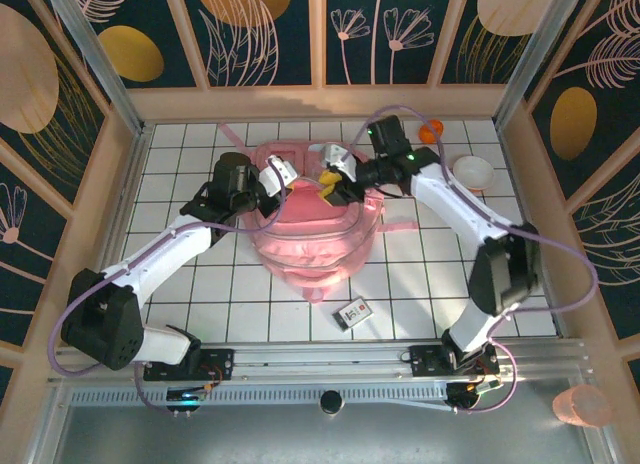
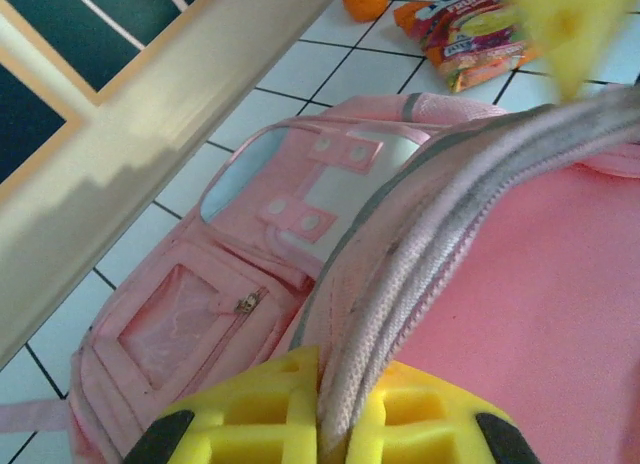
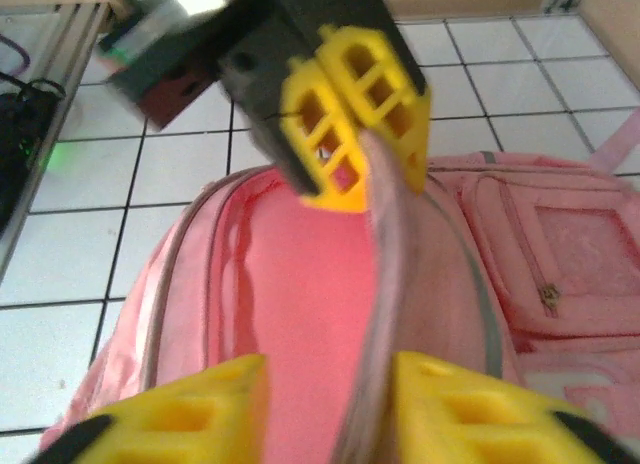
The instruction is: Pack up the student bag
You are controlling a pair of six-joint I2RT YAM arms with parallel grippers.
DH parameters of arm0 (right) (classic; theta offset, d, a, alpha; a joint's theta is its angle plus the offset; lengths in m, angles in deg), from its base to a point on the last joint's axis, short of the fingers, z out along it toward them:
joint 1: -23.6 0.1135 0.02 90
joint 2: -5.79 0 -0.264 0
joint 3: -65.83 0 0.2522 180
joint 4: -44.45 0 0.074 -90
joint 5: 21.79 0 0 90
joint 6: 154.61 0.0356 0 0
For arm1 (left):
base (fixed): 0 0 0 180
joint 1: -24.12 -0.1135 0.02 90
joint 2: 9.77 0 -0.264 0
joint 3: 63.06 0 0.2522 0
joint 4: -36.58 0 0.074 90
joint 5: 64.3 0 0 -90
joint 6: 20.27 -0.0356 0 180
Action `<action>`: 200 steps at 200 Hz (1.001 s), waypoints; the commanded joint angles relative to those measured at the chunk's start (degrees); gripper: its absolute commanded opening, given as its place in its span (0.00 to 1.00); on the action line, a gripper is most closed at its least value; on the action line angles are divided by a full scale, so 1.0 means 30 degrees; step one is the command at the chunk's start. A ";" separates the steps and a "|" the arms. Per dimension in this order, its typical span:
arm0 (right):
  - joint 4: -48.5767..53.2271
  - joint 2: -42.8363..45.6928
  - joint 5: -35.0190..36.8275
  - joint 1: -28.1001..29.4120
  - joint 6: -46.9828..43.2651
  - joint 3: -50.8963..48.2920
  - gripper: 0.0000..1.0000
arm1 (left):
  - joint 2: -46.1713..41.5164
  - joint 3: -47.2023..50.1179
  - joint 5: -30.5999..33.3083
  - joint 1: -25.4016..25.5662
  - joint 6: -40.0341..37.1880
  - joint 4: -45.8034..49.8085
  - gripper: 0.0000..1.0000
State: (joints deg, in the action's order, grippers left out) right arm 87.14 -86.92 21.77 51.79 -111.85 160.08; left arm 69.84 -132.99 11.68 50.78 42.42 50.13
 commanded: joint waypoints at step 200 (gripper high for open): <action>0.2627 0.4266 1.2576 1.2413 -0.3199 -1.1646 0.70 | -0.1113 0.0033 0.1876 -0.0107 0.3149 -0.1677 0.00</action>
State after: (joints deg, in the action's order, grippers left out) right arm 97.81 -73.57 55.08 88.75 -118.54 127.21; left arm 68.81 -132.31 18.04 50.78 49.54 50.13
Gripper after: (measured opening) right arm 0.698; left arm 0.075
